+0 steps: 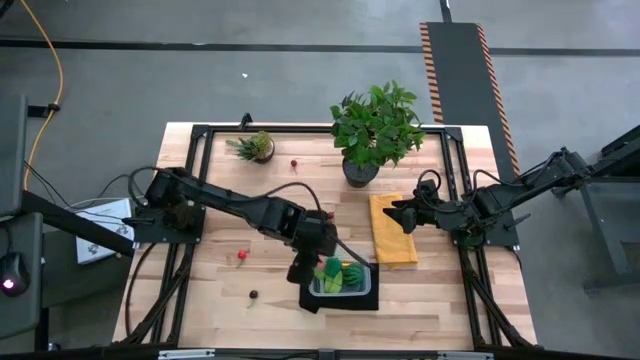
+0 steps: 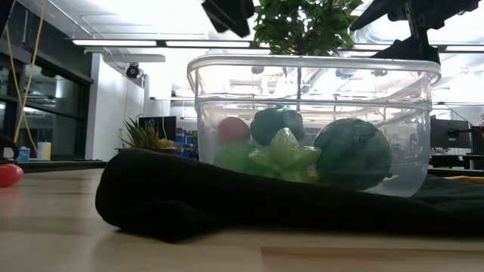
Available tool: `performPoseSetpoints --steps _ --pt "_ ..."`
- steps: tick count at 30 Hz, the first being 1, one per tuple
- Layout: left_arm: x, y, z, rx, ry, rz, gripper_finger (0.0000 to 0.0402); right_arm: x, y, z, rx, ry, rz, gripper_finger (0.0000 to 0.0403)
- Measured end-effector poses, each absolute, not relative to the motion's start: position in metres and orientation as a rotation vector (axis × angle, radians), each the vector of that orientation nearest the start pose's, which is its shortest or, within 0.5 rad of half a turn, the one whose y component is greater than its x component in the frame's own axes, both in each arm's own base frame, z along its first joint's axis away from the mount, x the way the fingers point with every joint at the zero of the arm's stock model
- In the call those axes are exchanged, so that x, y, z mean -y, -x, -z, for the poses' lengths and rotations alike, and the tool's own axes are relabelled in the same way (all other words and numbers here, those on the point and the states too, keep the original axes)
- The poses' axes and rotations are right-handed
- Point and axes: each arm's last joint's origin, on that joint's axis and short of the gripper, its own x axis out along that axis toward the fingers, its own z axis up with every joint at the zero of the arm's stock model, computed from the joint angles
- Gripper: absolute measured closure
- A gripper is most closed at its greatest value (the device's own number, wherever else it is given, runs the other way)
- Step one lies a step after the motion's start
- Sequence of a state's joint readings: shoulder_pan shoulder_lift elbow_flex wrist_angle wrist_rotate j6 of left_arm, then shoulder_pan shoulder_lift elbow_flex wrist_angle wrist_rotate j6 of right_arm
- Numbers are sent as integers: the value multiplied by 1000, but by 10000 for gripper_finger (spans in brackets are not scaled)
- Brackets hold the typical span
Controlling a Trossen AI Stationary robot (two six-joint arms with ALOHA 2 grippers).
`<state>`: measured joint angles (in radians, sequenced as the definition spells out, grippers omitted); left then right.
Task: Pick and placing Produce into tupperware
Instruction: Put the top red cherry into the transparent bin
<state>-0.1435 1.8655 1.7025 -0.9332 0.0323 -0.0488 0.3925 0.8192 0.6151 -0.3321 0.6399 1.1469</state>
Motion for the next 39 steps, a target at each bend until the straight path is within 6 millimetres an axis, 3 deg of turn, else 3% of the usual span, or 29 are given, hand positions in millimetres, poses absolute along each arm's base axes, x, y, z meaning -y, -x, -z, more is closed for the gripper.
performPoseSetpoints --steps 16,22,31,39 --pt "29 -343 -359 -969 12 59 395 -49 -164 -259 -268 -860 470 121" --pt "26 -319 -376 -976 -17 15 390 -49 -164 -259 -268 -859 470 121" --pt "20 -283 -389 -1011 -13 -95 400 -49 -164 -259 -268 -860 470 121" --pt "14 -233 -371 -1007 81 -243 401 -49 -164 -259 -267 -863 470 121"
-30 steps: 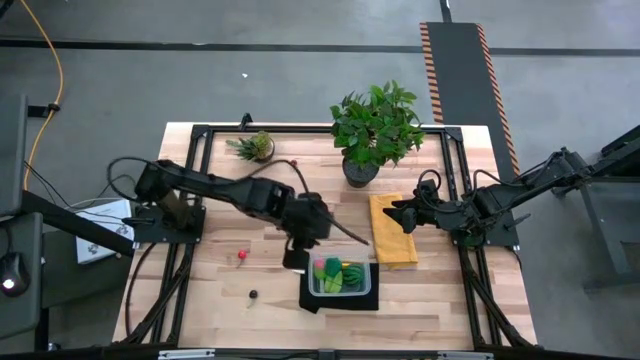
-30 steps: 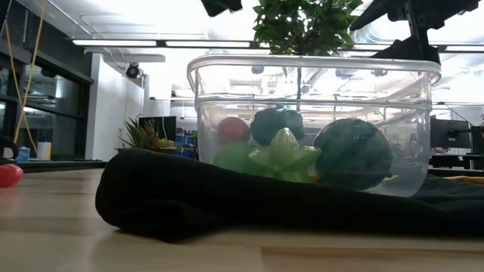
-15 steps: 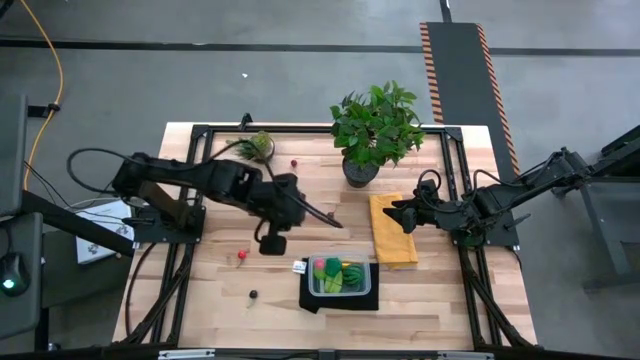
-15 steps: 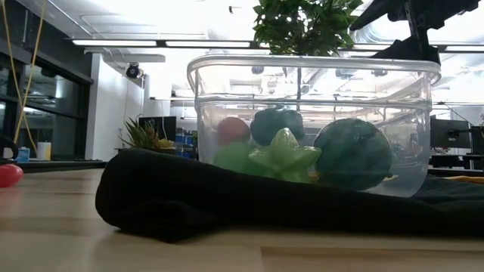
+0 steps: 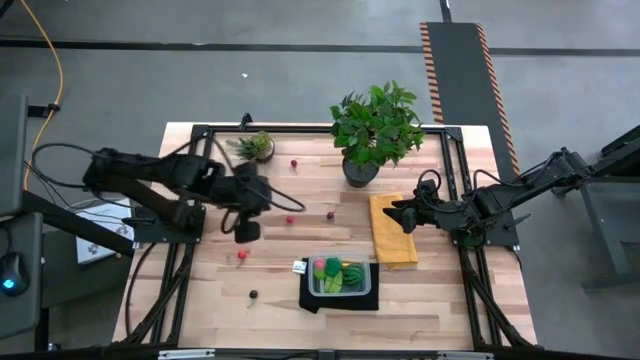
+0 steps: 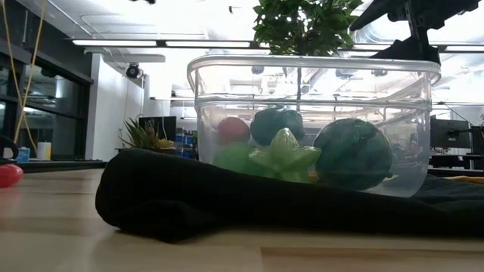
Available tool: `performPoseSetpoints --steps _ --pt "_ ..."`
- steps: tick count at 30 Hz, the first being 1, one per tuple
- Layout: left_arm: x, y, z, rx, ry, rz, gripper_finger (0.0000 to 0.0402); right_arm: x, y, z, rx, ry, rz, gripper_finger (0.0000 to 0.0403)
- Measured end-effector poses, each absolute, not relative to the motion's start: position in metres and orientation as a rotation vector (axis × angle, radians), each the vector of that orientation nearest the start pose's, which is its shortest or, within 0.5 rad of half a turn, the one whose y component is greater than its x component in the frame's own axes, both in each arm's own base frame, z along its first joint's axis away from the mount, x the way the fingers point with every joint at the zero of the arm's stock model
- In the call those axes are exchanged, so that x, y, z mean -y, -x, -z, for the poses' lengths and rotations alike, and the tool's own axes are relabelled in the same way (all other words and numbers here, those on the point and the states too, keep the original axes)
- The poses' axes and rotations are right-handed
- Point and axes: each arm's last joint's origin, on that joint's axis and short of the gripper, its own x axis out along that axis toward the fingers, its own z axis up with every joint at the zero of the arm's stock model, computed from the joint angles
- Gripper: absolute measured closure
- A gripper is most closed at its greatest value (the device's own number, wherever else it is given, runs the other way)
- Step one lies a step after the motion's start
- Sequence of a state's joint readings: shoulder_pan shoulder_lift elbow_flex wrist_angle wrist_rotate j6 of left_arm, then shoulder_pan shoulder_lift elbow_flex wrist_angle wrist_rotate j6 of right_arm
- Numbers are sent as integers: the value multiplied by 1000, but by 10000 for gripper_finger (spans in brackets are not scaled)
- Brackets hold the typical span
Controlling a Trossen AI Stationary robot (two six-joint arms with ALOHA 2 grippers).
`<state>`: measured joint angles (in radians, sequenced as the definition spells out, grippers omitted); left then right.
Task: Pick and placing Produce into tupperware
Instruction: Put the top red cherry into the transparent bin
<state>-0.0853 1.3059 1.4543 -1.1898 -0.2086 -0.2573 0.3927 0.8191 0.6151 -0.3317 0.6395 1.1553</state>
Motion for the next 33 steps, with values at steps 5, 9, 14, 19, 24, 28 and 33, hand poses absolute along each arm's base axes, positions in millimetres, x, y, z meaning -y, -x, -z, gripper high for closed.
performPoseSetpoints --steps 5,9,14,19,24,28,33 --pt "10 -194 -347 -900 232 -326 401 -49 -164 -259 -266 -871 472 121" --pt "8 -173 -323 -758 368 -354 399 -49 -164 -259 -265 -873 473 121" --pt "8 -157 -292 -696 466 -338 401 -49 -164 -259 -262 -885 475 121" --pt "6 -147 -255 -748 542 -435 399 -49 -164 -259 -255 -891 482 121" --pt "4 -145 -223 -772 634 -562 401 -49 -164 -259 -254 -895 483 121" --pt "5 -148 -207 -739 674 -565 399 -49 -164 -259 -248 -894 490 121" --pt "4 -155 -198 -640 676 -579 401 -48 -163 -259 -232 -892 506 121"
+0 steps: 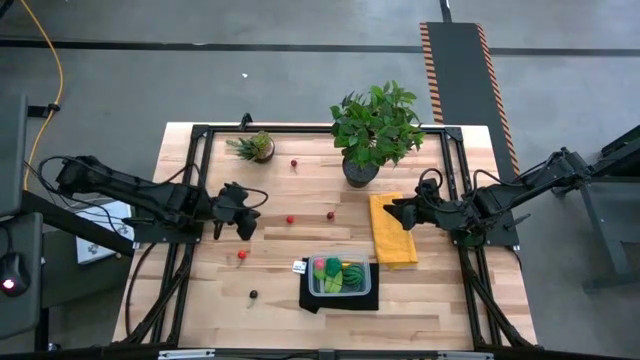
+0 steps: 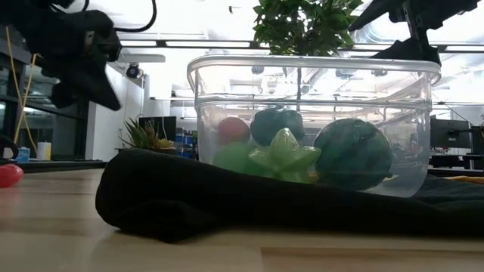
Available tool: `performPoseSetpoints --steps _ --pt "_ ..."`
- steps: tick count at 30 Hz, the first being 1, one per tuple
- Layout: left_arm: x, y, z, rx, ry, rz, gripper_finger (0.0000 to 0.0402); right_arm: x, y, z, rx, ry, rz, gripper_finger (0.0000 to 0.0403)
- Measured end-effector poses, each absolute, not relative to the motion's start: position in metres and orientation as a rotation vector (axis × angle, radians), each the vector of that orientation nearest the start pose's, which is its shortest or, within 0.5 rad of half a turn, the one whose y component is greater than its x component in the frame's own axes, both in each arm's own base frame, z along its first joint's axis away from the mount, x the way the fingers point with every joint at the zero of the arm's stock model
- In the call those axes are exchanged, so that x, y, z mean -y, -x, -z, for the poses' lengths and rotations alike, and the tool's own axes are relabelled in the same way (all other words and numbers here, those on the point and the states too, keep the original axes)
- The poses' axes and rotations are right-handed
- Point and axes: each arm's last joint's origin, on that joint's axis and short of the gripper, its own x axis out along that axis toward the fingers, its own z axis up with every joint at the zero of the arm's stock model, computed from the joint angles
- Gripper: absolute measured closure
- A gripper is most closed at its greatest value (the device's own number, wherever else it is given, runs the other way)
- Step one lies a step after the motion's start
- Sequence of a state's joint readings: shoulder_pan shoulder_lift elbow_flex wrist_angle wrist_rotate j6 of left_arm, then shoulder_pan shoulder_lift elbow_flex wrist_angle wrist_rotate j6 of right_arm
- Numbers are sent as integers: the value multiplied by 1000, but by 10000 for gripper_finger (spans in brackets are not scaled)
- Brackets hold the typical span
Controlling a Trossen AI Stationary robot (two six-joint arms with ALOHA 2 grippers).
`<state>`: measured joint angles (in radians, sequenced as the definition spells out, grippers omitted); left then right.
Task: Pick and placing Produce into tupperware
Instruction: Put the top red cherry into the transparent bin
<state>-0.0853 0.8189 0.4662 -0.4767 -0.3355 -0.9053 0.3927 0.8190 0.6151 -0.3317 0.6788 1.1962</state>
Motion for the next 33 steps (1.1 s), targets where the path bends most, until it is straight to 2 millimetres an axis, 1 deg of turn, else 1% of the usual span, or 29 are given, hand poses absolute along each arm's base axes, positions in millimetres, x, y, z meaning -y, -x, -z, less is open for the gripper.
performPoseSetpoints --steps 2,4,6,10,13,16,20,24,26,29,33 --pt "2 -157 -197 -590 695 -632 399 -48 -163 -259 -232 -892 507 121" --pt "0 -159 -199 -515 771 -700 399 -48 -163 -259 -231 -892 507 121" --pt "-4 -159 -198 -484 854 -757 400 -48 -163 -259 -231 -893 507 121" --pt "-18 -160 -195 -517 993 -760 399 -48 -163 -259 -232 -891 507 121" --pt "-28 -162 -202 -521 1080 -739 400 -48 -163 -259 -233 -887 506 121" --pt "-39 -166 -221 -463 1078 -729 401 -48 -163 -259 -234 -885 505 121" --pt "-57 -168 -254 -405 987 -766 401 -48 -163 -259 -234 -882 505 121" --pt "-78 -168 -279 -492 928 -882 401 -48 -163 -259 -239 -865 501 121" --pt "-88 -171 -288 -570 915 -928 401 -48 -163 -259 -242 -862 499 121" --pt "-104 -182 -302 -641 909 -970 401 -48 -163 -259 -249 -863 492 121" --pt "-126 -200 -316 -656 920 -993 401 -49 -164 -259 -263 -883 475 121"
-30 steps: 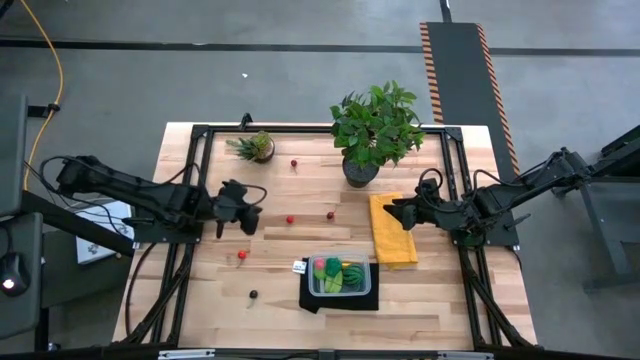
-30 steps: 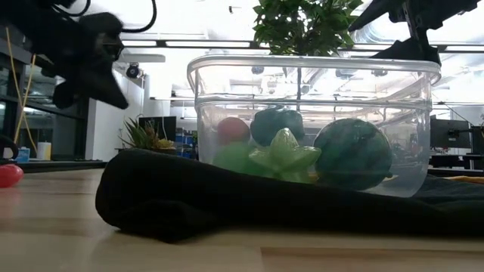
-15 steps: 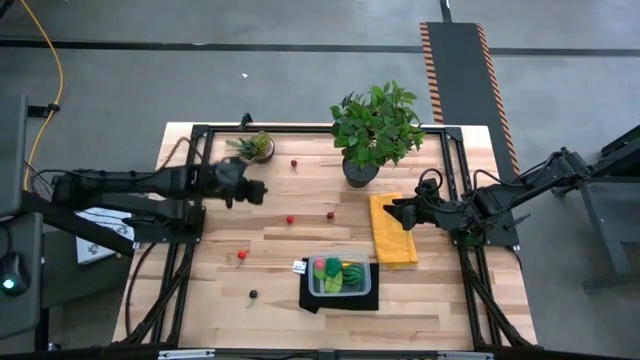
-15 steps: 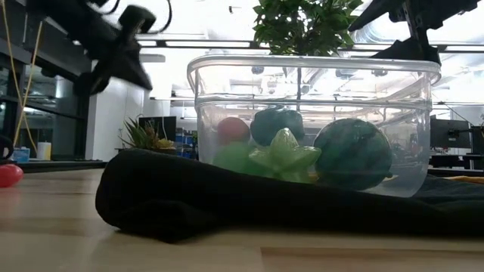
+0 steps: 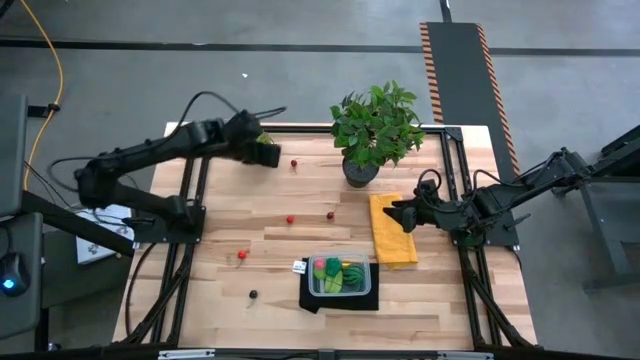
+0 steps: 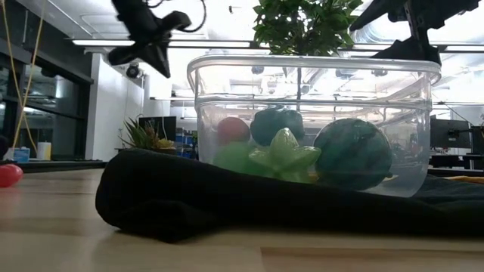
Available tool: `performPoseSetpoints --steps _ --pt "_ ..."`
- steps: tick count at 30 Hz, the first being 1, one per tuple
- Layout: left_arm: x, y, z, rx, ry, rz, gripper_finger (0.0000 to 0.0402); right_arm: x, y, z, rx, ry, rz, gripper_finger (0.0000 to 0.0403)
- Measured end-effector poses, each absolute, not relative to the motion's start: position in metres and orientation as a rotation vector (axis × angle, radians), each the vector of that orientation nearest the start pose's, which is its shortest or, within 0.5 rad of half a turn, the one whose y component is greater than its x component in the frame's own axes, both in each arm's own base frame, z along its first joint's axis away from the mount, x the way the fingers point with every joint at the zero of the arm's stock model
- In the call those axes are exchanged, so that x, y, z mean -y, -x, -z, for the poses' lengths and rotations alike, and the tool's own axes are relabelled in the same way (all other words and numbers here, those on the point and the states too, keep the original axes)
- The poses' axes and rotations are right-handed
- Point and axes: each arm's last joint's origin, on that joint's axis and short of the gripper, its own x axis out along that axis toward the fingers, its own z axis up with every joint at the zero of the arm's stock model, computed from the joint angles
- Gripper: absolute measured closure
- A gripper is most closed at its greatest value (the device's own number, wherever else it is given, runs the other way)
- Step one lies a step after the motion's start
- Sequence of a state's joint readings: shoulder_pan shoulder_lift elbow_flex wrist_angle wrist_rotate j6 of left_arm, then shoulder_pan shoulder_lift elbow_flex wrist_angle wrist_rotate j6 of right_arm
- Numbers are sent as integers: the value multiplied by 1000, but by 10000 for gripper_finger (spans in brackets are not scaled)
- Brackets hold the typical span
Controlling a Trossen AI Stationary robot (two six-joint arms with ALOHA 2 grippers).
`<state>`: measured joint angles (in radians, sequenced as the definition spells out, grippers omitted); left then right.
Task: Pick and placing Produce into tupperware
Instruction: Put the top red cherry into the transparent bin
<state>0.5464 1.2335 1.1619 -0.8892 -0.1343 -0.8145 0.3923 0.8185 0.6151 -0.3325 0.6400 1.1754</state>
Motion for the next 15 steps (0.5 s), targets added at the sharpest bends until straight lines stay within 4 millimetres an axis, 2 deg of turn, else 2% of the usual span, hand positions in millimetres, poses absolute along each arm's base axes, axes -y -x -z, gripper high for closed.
performPoseSetpoints --steps 5,12,15 --pt "-151 -221 -320 -703 972 -1007 401 -49 -163 -259 -257 -930 480 121" --pt "-173 -237 -301 -939 1052 -1067 401 -49 -162 -257 -273 -942 493 121" --pt "-181 -244 -295 -970 1068 -1079 401 -49 -162 -256 -281 -933 498 121"
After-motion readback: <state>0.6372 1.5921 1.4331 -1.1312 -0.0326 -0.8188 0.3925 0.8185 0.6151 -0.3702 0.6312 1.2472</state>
